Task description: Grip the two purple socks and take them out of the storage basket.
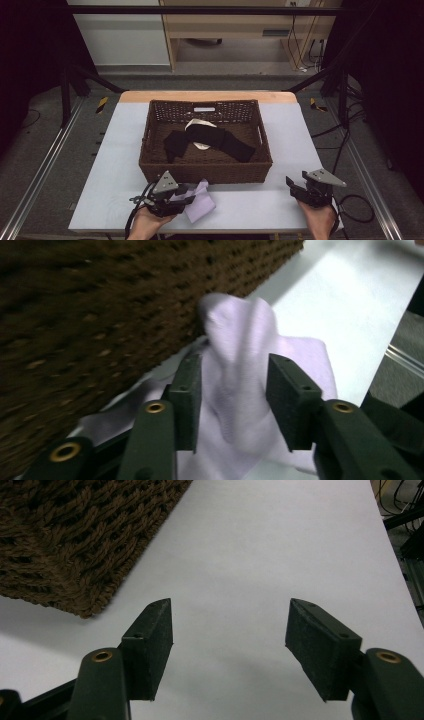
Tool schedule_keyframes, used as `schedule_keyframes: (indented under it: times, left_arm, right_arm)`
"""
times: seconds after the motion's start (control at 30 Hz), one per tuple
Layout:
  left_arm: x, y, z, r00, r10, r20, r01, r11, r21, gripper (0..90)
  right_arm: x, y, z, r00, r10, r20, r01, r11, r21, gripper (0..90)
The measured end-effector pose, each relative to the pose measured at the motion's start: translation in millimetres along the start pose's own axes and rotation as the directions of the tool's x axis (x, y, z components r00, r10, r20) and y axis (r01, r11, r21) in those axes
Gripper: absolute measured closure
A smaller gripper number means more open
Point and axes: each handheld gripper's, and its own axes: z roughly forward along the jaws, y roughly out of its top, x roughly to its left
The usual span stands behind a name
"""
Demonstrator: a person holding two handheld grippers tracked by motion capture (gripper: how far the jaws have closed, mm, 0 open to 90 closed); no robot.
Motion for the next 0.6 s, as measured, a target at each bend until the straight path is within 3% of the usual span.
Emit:
schedule_keyframes:
  times: [0.1,0.37,0.6]
  left_arm:
    - [4.5,-1.0,-8.7,0.9988,-0.017,-0.047,0.016,0.9996,-0.024,47.3]
    - [20.9,-13.3,-23.6,0.9911,-0.062,-0.118,0.059,0.9977,-0.033,43.1]
    - [37.0,-29.5,-38.5,0.9778,-0.095,-0.187,0.088,0.9951,-0.046,40.1]
  right_arm:
    - [-0.2,-0.2,-0.3,1.0000,0.002,0.000,-0.002,1.000,-0.001,35.2]
    - [-1.4,-1.1,-1.5,1.0000,0.008,0.000,-0.008,1.000,-0.003,33.8]
    - [-1.8,-2.2,0.3,1.0000,0.003,0.006,-0.003,1.000,-0.001,31.3]
